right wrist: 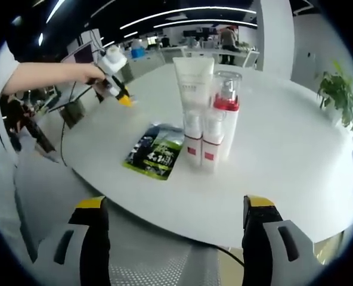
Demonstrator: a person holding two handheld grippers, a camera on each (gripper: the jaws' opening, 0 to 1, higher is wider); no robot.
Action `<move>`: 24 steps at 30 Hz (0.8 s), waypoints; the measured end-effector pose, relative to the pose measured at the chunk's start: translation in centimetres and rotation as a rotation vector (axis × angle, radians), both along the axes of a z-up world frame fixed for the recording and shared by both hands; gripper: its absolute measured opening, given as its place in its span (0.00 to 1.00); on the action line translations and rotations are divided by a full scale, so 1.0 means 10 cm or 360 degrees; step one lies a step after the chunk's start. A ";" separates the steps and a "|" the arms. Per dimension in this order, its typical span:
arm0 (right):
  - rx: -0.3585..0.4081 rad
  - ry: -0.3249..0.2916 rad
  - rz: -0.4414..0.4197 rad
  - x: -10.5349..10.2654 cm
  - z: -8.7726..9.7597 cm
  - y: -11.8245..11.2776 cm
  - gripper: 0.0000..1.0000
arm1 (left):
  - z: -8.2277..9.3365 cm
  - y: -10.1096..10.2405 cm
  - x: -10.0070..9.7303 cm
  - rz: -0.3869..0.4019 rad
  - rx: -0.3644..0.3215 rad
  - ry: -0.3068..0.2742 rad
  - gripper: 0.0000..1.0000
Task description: Arrange the skincare products in the storage area until every visible bottle or jar stands upright without overlapping.
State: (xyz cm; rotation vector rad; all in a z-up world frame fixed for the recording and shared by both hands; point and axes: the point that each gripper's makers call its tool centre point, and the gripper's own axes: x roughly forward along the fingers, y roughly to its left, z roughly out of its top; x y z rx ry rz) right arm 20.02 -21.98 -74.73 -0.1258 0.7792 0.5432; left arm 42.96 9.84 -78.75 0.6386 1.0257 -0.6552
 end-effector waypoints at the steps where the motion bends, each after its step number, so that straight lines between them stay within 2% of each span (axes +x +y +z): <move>1: -0.0002 -0.0002 0.0003 0.00 0.00 0.00 0.93 | 0.03 -0.04 -0.04 -0.0052 0.0005 0.0002 0.41; 7: -0.0006 -0.0013 0.0037 -0.01 0.00 0.02 0.94 | 0.08 -0.31 -0.42 -0.0408 0.0047 0.0044 0.41; 10: -0.0007 -0.0020 0.0044 -0.01 0.01 0.03 0.94 | 0.07 -0.44 -0.58 -0.0540 0.0050 0.0067 0.41; 18: 0.0023 -0.0033 0.0053 -0.02 0.03 0.05 0.94 | 0.02 -0.70 -0.95 -0.0721 0.0028 0.0126 0.41; 24: 0.0018 -0.0042 0.0066 -0.03 0.04 0.06 0.94 | -0.03 -0.77 -1.10 -0.0804 -0.0001 0.0153 0.40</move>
